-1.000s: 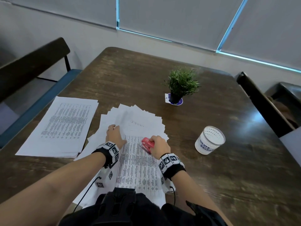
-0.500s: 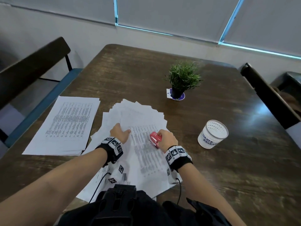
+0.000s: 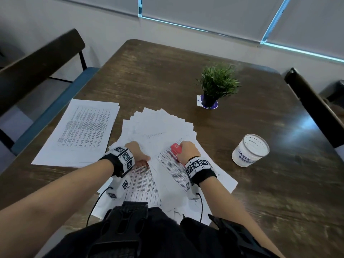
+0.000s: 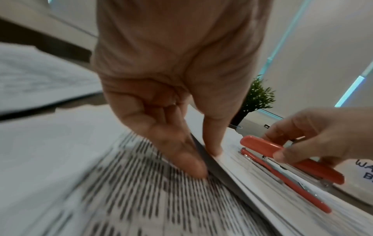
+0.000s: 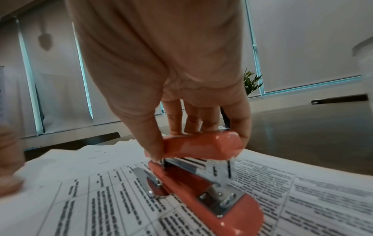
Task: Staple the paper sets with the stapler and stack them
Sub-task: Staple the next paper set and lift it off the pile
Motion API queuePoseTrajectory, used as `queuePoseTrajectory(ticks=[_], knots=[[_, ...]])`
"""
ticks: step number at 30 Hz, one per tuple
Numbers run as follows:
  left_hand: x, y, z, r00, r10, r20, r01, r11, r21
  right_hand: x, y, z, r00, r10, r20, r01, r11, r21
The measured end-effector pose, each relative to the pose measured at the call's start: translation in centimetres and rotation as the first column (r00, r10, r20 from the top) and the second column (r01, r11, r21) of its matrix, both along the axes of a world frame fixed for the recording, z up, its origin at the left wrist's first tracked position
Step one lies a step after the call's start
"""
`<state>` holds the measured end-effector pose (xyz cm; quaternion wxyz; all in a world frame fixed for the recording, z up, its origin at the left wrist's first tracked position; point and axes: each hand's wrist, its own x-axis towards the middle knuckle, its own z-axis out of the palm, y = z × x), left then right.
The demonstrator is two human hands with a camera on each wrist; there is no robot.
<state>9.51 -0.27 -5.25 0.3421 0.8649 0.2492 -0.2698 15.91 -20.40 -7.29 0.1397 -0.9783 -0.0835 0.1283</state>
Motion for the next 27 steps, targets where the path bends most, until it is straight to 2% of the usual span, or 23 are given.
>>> queuePoseTrajectory(ticks=[2, 5, 8, 11, 14, 18, 23, 27], knots=[[0.9, 1.0, 0.1, 0.992, -0.044, 0.122, 0.018, 0.978, 0.209, 0.3, 0.6, -0.3, 1.0, 0.001, -0.008, -0.001, 1.0, 0.002], [1.5, 1.3, -0.8, 0.97, -0.003, 0.245, -0.068, 0.958, 0.279, 0.7, 1.3, -0.7, 1.0, 0.009, -0.006, -0.009, 1.0, 0.011], [1.6, 0.2, -1.7, 0.945, -0.163, 0.283, 0.046, 0.925, 0.378, 0.9, 2.2, -0.8, 0.998, 0.069, 0.002, -0.069, 0.997, 0.029], [2.0, -0.2, -2.7, 0.907, -0.395, 0.145, 0.294, 0.842, 0.452, 0.5, 3.1, -1.0, 0.991, 0.134, 0.01, -0.134, 0.991, 0.007], [2.4, -0.3, -3.0, 0.879, -0.476, 0.021, 0.421, 0.798, 0.431, 0.2, 3.9, -1.4, 0.99, 0.141, 0.007, -0.141, 0.99, -0.019], [2.4, -0.2, -3.1, 0.858, -0.513, -0.004, 0.455, 0.757, 0.468, 0.2, 4.8, -1.7, 0.989, 0.148, 0.0, -0.148, 0.989, -0.02], [2.1, -0.2, -3.4, 0.865, -0.501, 0.017, 0.435, 0.767, 0.473, 0.1, 5.1, -1.6, 0.989, 0.15, 0.016, -0.149, 0.988, -0.026], [2.2, 0.0, -3.1, 0.865, -0.5, 0.029, 0.433, 0.776, 0.459, 0.8, 4.6, -1.3, 0.968, 0.243, 0.056, -0.242, 0.97, -0.027]])
